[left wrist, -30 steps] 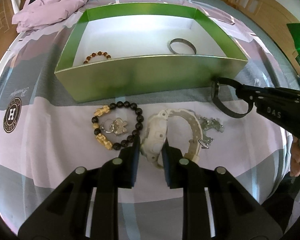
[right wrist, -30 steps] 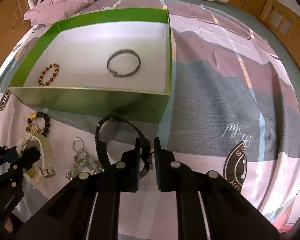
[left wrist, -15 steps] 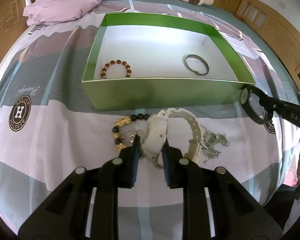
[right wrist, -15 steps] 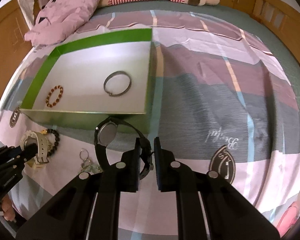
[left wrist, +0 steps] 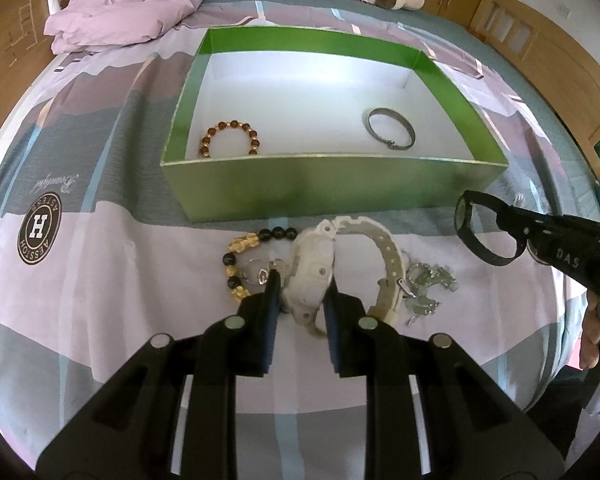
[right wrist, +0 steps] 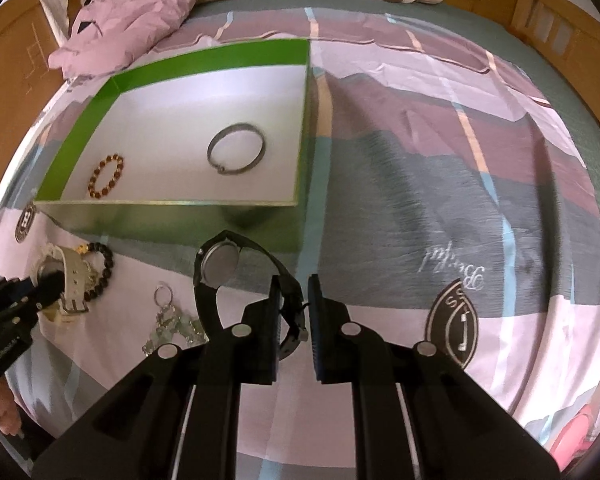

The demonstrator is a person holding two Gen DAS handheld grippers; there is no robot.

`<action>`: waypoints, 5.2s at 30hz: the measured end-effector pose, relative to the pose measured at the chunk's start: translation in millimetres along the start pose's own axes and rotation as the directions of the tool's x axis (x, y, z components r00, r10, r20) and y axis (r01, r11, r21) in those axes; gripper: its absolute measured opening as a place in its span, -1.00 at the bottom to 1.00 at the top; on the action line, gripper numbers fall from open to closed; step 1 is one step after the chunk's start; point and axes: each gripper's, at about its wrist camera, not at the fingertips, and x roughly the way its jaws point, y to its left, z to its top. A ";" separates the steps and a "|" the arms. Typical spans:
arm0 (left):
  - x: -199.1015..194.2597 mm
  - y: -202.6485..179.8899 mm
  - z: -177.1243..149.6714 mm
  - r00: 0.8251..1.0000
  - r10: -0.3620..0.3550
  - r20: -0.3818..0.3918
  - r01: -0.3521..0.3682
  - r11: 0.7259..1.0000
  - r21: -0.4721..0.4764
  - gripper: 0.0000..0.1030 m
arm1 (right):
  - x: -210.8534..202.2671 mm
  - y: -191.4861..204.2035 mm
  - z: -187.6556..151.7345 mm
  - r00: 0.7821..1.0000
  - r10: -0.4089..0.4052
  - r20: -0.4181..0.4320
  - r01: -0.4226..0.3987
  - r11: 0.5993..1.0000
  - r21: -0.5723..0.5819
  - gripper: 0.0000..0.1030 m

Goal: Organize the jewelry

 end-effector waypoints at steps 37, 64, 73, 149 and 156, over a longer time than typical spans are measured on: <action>-14.8 -3.2 5.7 0.994 0.072 0.084 -0.074 0.997 0.022 -0.60 | 17.0 59.6 -6.8 0.999 0.037 0.004 -0.036 0.989 -0.146 -0.75; -22.7 2.6 10.6 0.989 0.103 0.110 -0.104 0.995 0.009 -0.60 | -25.9 58.1 9.6 0.951 0.205 0.230 -0.184 0.977 -0.111 -0.75; -20.8 -1.0 9.2 0.989 0.101 0.104 -0.103 0.994 0.020 -0.60 | -31.3 54.3 10.6 0.940 0.209 0.270 -0.191 0.977 -0.091 -0.75; 32.3 47.6 14.4 0.990 0.053 -0.129 -0.067 0.992 -0.107 -0.83 | 38.0 64.0 -22.0 0.974 0.116 -0.196 -0.160 0.960 -0.228 -0.62; -14.8 53.5 19.2 0.999 -0.031 -0.025 0.028 0.993 -0.115 -0.83 | 11.6 44.3 -18.0 0.977 0.181 -0.113 -0.199 0.964 -0.177 -0.74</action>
